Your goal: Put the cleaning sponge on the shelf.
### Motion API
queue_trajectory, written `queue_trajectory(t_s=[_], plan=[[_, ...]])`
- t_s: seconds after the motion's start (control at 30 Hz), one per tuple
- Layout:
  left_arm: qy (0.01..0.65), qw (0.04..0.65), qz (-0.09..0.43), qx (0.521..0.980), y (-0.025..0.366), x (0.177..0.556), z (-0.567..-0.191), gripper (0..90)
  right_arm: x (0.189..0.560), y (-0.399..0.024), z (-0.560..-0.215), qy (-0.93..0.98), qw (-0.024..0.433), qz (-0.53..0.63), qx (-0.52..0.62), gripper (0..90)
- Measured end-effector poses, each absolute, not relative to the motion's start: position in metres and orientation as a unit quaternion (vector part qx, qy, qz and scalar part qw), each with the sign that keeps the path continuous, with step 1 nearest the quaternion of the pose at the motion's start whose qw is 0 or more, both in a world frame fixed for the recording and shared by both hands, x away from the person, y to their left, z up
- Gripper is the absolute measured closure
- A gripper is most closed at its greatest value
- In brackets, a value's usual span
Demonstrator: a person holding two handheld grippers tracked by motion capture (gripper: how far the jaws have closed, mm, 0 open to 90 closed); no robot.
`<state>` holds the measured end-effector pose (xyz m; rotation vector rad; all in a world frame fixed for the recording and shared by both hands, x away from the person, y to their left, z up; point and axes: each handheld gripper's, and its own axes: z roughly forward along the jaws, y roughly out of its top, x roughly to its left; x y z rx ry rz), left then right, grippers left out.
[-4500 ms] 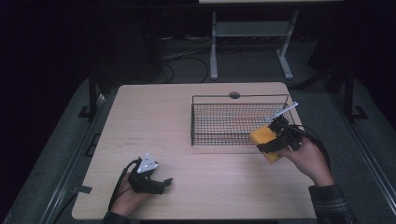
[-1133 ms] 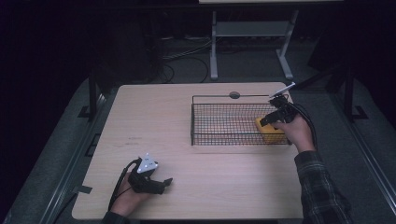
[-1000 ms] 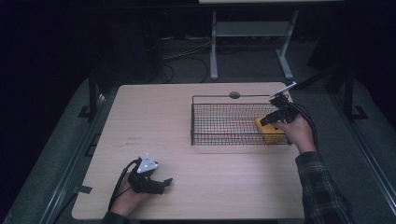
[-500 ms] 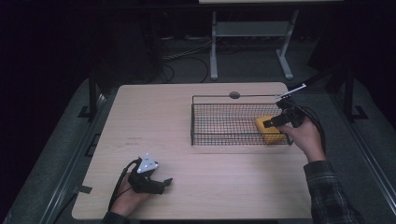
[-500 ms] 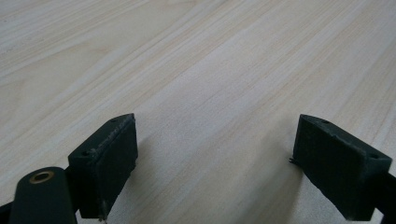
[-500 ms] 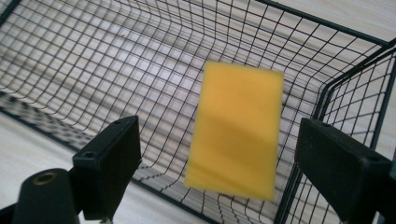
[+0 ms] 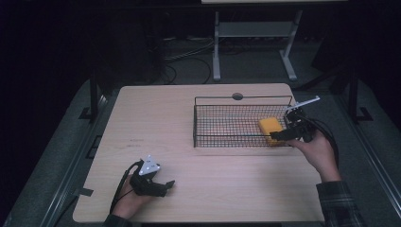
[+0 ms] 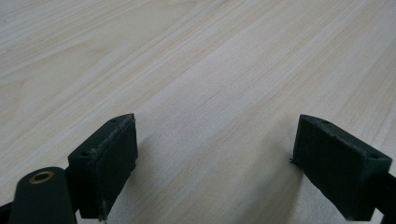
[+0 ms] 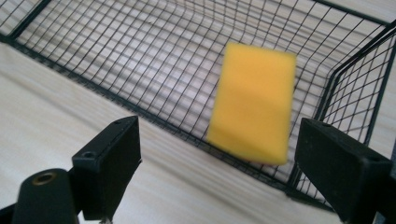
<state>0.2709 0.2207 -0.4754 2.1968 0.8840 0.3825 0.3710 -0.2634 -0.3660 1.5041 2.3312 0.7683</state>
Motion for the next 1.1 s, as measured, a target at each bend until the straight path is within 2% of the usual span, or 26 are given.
queue_trajectory(t_s=[0.77, 1.1], plan=[[0.344, 0.365, 0.149, 0.852, 0.221, 0.271, -0.476, 13.0, 0.300, -0.269, -0.404, 0.805, 0.151, 0.310, 0.483, 13.1], [0.343, 0.363, 0.148, 0.854, 0.221, 0.271, -0.475, 13.0, 0.285, -0.273, -0.429, 0.803, 0.159, 0.317, 0.479, 10.4]])
